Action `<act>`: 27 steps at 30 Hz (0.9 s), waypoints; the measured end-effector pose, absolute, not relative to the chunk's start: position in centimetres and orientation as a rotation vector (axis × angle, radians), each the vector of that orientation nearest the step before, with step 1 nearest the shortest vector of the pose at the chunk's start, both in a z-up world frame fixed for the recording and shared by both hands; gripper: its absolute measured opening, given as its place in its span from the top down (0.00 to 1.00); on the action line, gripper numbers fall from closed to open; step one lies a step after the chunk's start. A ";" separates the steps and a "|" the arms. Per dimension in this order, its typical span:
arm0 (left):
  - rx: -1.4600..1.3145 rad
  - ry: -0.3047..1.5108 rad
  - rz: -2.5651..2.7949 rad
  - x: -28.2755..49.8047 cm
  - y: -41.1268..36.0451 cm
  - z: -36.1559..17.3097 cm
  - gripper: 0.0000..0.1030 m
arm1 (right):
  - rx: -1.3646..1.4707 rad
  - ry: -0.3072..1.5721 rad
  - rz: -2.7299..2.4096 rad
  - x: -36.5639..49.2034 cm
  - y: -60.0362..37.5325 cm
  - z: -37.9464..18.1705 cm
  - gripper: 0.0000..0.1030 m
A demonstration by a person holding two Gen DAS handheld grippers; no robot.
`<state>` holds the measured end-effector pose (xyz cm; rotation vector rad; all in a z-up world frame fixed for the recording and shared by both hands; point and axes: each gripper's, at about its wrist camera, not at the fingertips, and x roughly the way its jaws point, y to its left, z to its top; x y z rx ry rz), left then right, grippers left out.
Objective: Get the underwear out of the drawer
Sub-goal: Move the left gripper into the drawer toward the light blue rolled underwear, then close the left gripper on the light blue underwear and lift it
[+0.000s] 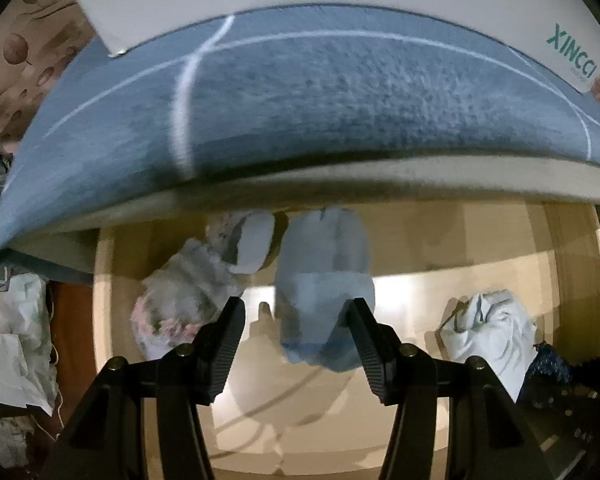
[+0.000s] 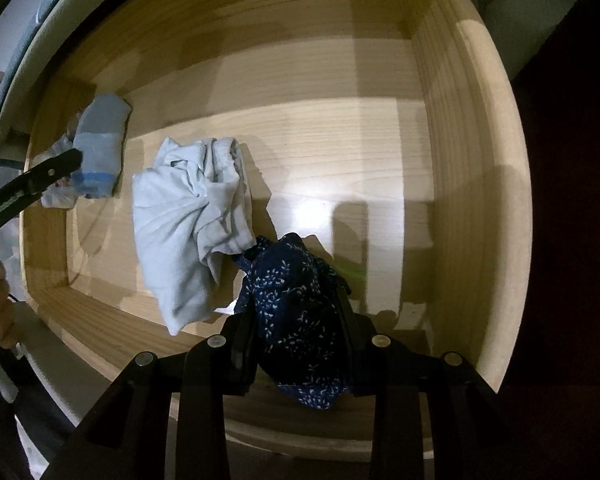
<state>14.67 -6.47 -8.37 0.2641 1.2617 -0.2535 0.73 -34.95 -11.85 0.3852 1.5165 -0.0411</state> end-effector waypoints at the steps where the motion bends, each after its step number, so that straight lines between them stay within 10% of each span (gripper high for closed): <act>1: 0.265 1.267 -0.254 14.8 -6.7 -8.6 0.46 | 0.390 1.515 -0.041 0.8 -34.7 -12.0 0.71; 7: 0.298 1.277 -0.263 15.6 -8.0 -9.4 0.46 | 0.401 1.512 -0.041 0.9 -34.5 -11.0 0.71; 10: 0.288 1.306 -0.291 15.8 -8.3 -9.7 0.69 | 0.410 1.509 -0.040 0.9 -34.0 -11.2 0.71; 27: 0.289 1.413 -0.267 13.5 -7.1 -10.4 0.75 | 0.410 1.508 -0.042 1.0 -33.4 -11.5 0.71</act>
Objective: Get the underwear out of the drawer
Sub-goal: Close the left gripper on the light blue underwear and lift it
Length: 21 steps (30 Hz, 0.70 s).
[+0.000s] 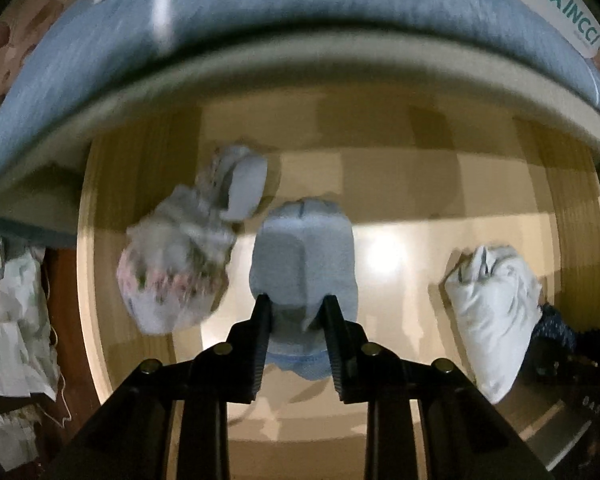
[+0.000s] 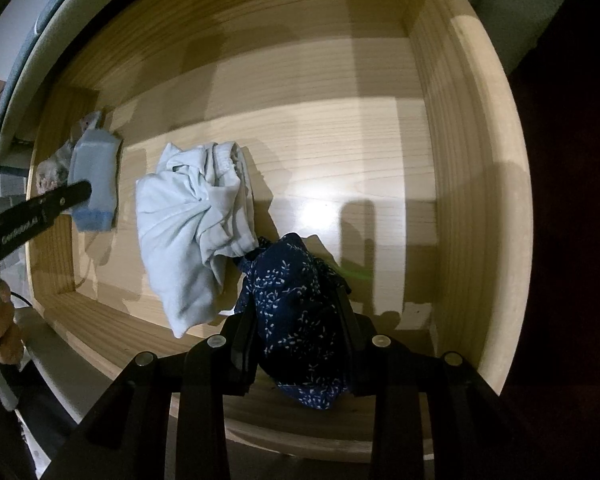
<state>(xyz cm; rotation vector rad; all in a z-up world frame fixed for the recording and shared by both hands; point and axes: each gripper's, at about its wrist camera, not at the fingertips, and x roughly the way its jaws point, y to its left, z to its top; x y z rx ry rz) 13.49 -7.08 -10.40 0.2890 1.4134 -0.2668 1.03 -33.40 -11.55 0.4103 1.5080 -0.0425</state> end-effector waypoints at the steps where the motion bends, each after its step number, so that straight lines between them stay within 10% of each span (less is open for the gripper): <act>1: 0.291 1.423 -0.264 13.2 -7.0 -10.4 0.75 | 0.410 1.508 -0.043 1.0 -33.4 -11.5 0.71; 21: 0.248 1.536 -0.300 9.6 -4.7 -10.1 0.68 | 0.415 1.504 -0.043 1.4 -33.4 -11.6 0.71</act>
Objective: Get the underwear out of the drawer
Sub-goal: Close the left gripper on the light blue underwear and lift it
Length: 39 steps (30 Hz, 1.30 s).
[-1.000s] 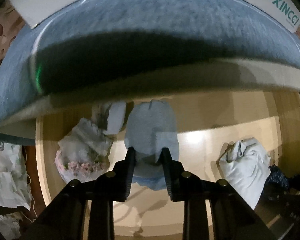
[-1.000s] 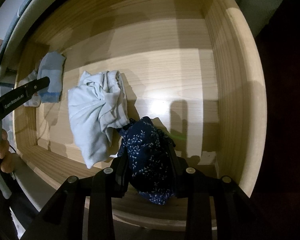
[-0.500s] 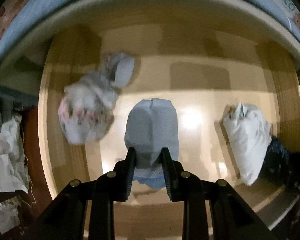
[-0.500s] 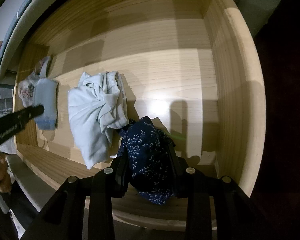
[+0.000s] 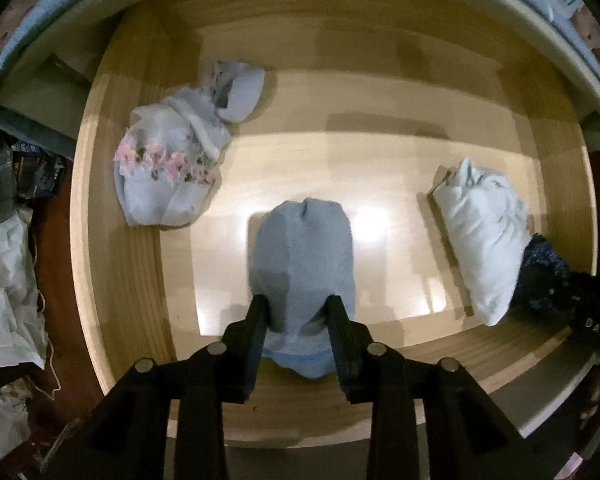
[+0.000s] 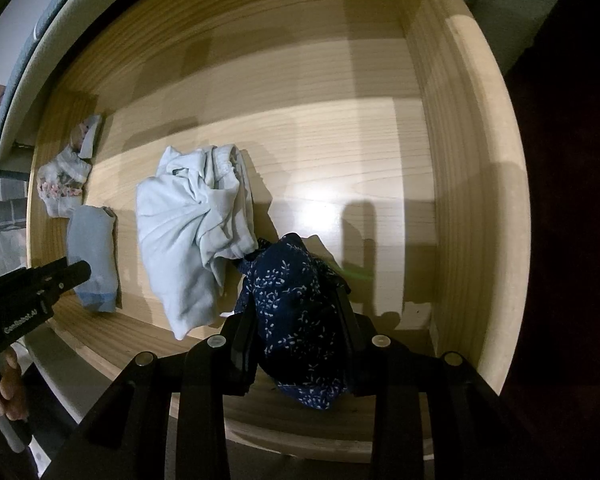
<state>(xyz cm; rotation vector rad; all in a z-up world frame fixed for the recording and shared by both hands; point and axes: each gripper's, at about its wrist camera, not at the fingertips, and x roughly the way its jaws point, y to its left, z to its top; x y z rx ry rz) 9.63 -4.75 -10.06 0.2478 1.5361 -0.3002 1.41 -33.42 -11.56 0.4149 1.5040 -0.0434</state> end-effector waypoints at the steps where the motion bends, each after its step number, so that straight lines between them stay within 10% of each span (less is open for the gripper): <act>1: 0.245 1.521 -0.305 9.7 -4.8 -9.7 0.66 | 0.416 1.503 -0.044 1.4 -33.4 -11.6 0.71; 6: 0.259 1.484 -0.297 10.0 -5.7 -7.9 0.43 | 0.417 1.502 -0.043 1.5 -33.5 -11.6 0.71; 39: 0.151 1.600 -0.249 11.1 -4.7 -13.3 0.58 | 0.442 1.494 -0.031 1.5 -34.3 -11.2 0.71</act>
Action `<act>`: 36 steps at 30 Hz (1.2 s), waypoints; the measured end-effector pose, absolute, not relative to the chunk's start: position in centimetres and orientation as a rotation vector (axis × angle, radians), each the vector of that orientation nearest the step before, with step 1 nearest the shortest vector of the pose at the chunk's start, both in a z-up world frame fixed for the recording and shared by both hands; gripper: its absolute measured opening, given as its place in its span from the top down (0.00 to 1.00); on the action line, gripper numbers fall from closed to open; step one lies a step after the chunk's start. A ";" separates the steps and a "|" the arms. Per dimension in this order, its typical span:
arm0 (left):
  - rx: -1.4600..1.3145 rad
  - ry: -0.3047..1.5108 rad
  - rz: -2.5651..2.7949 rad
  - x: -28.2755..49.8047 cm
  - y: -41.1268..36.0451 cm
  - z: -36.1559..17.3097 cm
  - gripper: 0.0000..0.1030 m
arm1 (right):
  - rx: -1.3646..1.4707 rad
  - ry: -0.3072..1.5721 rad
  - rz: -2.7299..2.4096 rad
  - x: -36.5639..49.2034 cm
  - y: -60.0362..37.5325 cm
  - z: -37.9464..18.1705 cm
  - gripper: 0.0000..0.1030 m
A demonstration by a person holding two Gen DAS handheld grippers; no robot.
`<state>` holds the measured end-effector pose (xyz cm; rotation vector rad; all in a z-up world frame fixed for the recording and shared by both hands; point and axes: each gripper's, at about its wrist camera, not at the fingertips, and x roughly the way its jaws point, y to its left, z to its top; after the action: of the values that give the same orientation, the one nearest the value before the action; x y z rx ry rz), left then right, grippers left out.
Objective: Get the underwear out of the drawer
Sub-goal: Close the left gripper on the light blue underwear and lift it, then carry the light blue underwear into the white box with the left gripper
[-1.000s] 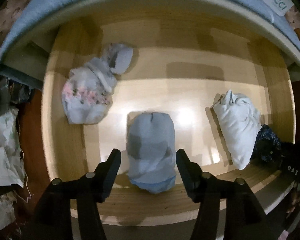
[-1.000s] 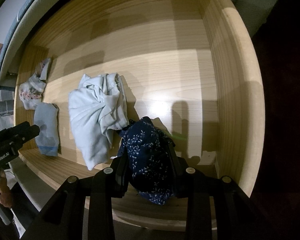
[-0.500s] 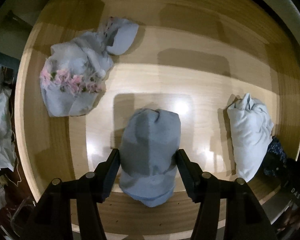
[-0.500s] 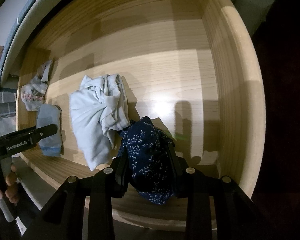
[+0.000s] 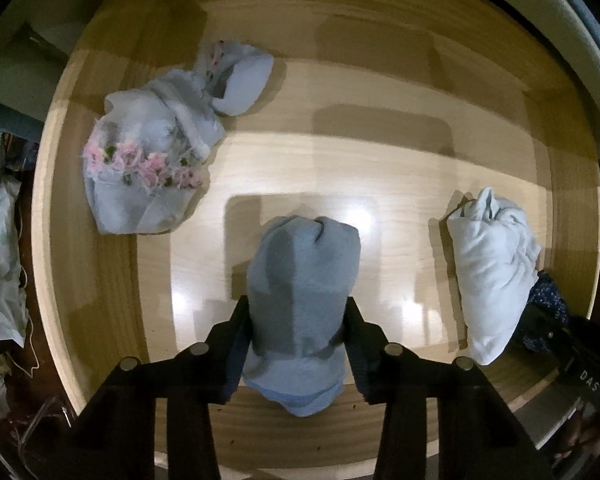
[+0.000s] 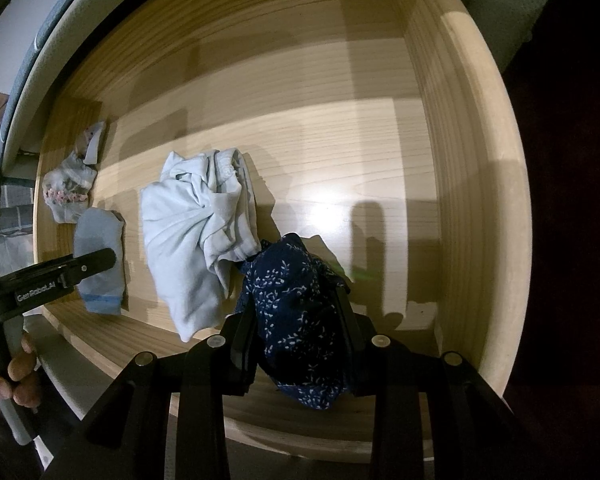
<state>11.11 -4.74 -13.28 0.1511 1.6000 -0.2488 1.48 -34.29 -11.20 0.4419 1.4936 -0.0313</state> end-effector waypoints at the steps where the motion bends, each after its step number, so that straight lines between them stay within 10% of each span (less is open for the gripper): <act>1: 0.152 1.597 -0.250 11.1 -4.7 -13.2 0.58 | 0.442 1.494 -0.032 1.5 -34.3 -11.2 0.71; 36: 0.200 1.122 -0.379 8.6 -2.1 6.7 0.60 | 0.421 1.491 -0.051 1.8 -34.4 -11.0 0.72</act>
<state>8.61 -2.10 6.68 0.1998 1.1215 -0.3791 1.75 -34.36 -11.01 0.4213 1.4914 -0.0506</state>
